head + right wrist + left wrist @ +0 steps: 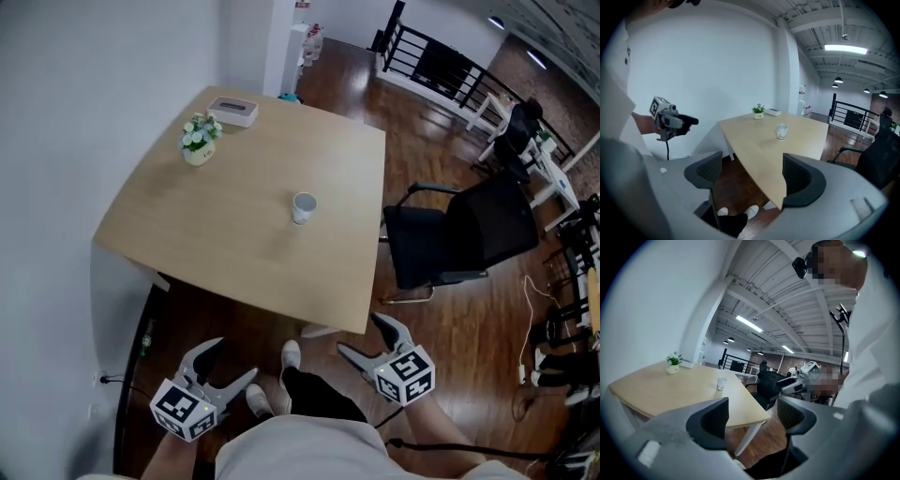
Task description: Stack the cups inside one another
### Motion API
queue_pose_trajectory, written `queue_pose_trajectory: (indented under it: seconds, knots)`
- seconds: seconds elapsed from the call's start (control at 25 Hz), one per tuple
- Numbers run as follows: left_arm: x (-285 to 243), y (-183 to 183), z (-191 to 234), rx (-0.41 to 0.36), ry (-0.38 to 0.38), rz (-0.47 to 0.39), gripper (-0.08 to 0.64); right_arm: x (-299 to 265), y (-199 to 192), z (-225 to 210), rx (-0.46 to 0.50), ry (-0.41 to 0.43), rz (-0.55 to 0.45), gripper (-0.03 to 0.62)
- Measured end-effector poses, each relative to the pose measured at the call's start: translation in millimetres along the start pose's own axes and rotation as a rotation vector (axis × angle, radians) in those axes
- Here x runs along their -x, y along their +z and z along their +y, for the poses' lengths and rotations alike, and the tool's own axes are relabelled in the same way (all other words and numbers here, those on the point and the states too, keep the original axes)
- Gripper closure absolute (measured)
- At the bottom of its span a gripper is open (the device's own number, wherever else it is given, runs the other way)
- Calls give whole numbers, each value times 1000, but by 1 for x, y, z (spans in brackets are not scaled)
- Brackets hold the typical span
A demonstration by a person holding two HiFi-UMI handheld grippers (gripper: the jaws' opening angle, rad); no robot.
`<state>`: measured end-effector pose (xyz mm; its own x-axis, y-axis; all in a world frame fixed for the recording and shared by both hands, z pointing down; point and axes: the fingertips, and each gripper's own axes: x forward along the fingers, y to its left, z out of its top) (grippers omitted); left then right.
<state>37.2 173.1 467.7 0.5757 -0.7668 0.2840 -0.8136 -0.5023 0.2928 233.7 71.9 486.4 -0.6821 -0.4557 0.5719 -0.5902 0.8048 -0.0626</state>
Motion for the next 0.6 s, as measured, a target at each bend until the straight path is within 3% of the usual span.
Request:
queue_pose_trajectory:
  seconds: [0.16, 0.36, 0.6]
  knots:
    - [2, -10, -20, -20, -18, -3, 229, 33, -17, 16, 0, -2, 2, 193]
    - [-9, 5, -56, -66, -15, -30, 229, 63, -17, 19, 29, 26, -42, 193]
    - [-44, 11, -117, -81, -5, -53, 229, 125, -39, 1, 89, 24, -65, 193]
